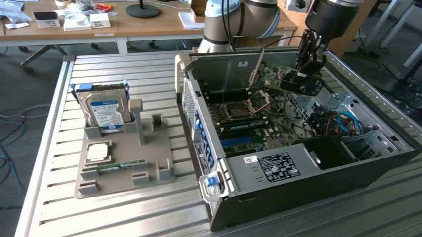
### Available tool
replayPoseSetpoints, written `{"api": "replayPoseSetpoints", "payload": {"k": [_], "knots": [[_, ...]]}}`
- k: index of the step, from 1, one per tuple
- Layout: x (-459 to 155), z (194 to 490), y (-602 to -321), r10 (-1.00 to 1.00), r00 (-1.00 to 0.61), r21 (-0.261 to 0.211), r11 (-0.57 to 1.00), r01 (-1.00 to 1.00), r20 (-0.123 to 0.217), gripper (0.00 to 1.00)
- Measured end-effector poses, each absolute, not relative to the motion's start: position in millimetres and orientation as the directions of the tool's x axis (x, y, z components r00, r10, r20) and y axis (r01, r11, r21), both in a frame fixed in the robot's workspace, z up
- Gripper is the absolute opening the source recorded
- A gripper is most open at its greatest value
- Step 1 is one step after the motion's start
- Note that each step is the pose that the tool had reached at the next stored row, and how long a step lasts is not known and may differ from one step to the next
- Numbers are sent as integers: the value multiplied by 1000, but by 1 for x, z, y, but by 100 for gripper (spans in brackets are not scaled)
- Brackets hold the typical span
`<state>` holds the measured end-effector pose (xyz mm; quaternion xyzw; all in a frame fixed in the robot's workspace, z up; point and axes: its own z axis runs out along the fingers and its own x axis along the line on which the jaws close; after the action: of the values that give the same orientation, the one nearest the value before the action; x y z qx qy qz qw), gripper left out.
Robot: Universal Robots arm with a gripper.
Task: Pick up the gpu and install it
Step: 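Insert the gpu into the slot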
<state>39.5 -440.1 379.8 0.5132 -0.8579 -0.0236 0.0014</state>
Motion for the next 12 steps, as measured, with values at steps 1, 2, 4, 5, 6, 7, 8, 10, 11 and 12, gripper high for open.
{"api": "replayPoseSetpoints", "payload": {"k": [1, 2, 4, 5, 6, 7, 8, 10, 11, 12], "knots": [[40, 380, -440, -881, -473, 42, 472, -881, -22, 27], [40, 380, -440, -881, -473, 42, 472, -881, -22, 27], [40, 380, -440, -881, -473, 42, 472, -881, -22, 27], [40, 380, -440, -881, -473, 42, 472, -881, -22, 27], [40, 380, -440, -881, -473, 42, 472, -881, -22, 27], [40, 380, -440, -881, -473, 42, 472, -881, -22, 27], [40, 380, -440, -881, -473, 42, 472, -881, -22, 27], [40, 380, -440, -881, -473, 42, 472, -881, -22, 27], [40, 380, -440, -881, -473, 42, 472, -881, -22, 27], [40, 380, -440, -881, -473, 42, 472, -881, -22, 27]]}}
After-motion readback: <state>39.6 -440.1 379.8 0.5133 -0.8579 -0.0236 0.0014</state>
